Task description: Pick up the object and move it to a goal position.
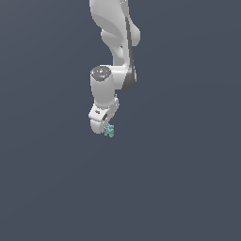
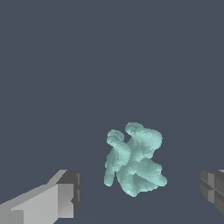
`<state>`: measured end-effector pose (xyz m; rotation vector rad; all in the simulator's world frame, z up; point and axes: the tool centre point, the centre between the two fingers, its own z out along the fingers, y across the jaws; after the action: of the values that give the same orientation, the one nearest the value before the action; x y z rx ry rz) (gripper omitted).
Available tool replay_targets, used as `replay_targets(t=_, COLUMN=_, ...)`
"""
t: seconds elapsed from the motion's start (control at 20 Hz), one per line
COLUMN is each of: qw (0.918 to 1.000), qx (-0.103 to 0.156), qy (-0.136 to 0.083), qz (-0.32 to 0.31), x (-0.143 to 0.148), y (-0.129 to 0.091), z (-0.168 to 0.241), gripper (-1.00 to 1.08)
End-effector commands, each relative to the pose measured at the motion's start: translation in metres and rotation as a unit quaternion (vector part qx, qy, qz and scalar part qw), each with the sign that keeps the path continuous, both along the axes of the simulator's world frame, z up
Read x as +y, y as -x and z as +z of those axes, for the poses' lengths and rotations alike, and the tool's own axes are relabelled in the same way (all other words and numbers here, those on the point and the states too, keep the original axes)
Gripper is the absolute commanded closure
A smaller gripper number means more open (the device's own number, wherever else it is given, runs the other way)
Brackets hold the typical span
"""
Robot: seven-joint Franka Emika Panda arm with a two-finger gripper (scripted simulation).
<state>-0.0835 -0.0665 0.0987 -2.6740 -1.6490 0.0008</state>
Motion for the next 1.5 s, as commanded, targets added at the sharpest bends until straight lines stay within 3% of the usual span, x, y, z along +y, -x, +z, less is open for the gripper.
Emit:
replay_targets(t=0.0, qw=1.0000, qx=0.000, qy=0.000, qz=0.005, x=0.000, y=0.001, z=0.000, gripper=-0.92)
replay_targets(t=1.0, qw=1.0000, qx=0.000, qy=0.000, qz=0.005, x=0.000, y=0.001, z=-0.051, gripper=-0.92)
replay_targets(t=1.05, qw=1.0000, qx=0.000, qy=0.000, qz=0.005, x=0.000, y=0.001, z=-0.051, gripper=1.08)
replay_targets(t=1.45, qw=1.0000, qx=0.000, qy=0.000, qz=0.005, x=0.000, y=0.001, z=-0.051, gripper=1.08)
